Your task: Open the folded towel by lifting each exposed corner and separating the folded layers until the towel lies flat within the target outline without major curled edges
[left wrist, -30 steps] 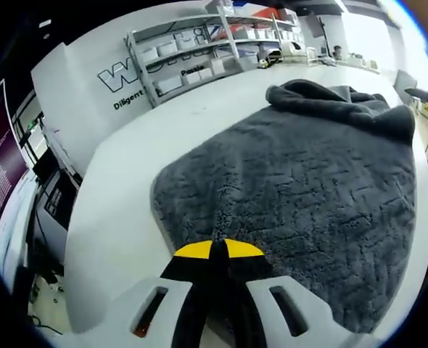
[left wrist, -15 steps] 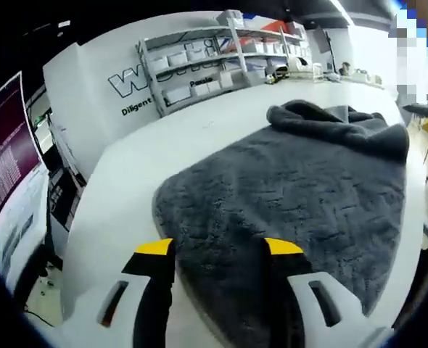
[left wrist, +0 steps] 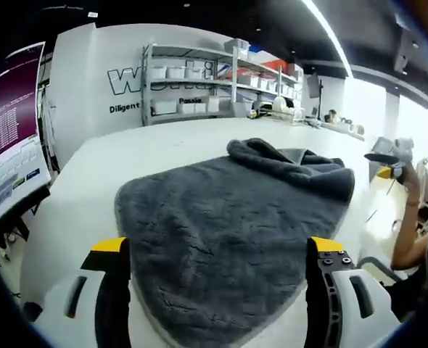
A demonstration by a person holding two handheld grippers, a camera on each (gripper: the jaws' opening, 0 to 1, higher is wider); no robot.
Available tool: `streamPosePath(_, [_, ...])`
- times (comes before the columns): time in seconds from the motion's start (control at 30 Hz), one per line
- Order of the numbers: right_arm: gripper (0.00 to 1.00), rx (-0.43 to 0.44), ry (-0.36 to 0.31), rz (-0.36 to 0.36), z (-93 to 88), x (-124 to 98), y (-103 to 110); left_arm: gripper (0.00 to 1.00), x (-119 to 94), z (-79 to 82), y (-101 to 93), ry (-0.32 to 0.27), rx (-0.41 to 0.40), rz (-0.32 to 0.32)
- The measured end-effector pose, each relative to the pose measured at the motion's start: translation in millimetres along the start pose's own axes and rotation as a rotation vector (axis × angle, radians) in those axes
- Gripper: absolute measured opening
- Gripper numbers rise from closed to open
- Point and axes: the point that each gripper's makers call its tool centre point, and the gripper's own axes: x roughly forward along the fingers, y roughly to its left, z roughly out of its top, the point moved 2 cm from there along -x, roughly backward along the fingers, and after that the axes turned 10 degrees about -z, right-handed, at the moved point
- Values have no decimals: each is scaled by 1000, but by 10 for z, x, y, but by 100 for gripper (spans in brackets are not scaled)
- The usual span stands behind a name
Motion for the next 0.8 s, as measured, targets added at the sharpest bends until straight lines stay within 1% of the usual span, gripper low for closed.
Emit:
streamPosePath(0.07, [99, -16, -11, 9, 64, 31, 35, 99, -55, -27, -155, -22, 7, -37])
streamPosePath(0.13, [99, -30, -24, 20, 124, 72, 81, 99, -88, -53, -250, -24, 14, -35])
streamPosePath(0.2, [99, -34, -43, 47, 202, 124, 142, 99, -104, -61, -322, -25, 38, -42])
streamPosePath(0.27, [99, -45, -68, 67, 341, 201, 212, 99, -122, -65, -387, -28, 47, -52])
streamPosePath(0.33, [98, -87, -107, 64, 505, 292, 250, 99, -124, -90, -476, -27, 52, -75])
streamPosePath(0.37, [95, -110, -114, 60, 552, 329, 255, 99, -125, -101, -499, -24, 51, -82])
streamPosePath(0.4, [92, -168, -131, 58, 645, 409, 276, 99, -129, -113, -526, -24, 53, -86])
streamPosePath(0.43, [87, -195, -136, 56, 684, 451, 286, 99, -129, -121, -551, -24, 62, -91])
streamPosePath(0.47, [80, -237, -141, 52, 737, 516, 298, 99, -133, -131, -565, -21, 69, -93])
streamPosePath(0.5, [74, -281, -142, 46, 782, 580, 310, 99, -138, -139, -578, -19, 73, -94])
streamPosePath(0.53, [70, -331, -143, 38, 819, 648, 324, 99, -150, -145, -585, -21, 76, -94])
streamPosePath(0.57, [67, -411, -152, 23, 868, 743, 346, 99, -152, -148, -599, -22, 77, -93])
streamPosePath(0.6, [65, -452, -156, 19, 885, 791, 362, 99, -154, -149, -601, -22, 77, -94])
streamPosePath(0.63, [63, -523, -160, 26, 896, 866, 402, 99, -158, -149, -602, -22, 78, -95])
streamPosePath(0.67, [58, -575, -168, 44, 898, 940, 450, 99, -165, -146, -599, -24, 78, -94])
streamPosePath(0.73, [48, -607, -176, 94, 899, 1081, 534, 99, -172, -139, -603, -28, 77, -92])
streamPosePath(0.77, [41, -644, -186, 135, 891, 1172, 590, 99, -174, -139, -614, -29, 80, -94])
streamPosePath(0.8, [38, -676, -183, 154, 876, 1239, 606, 99, -177, -134, -617, -33, 77, -93])
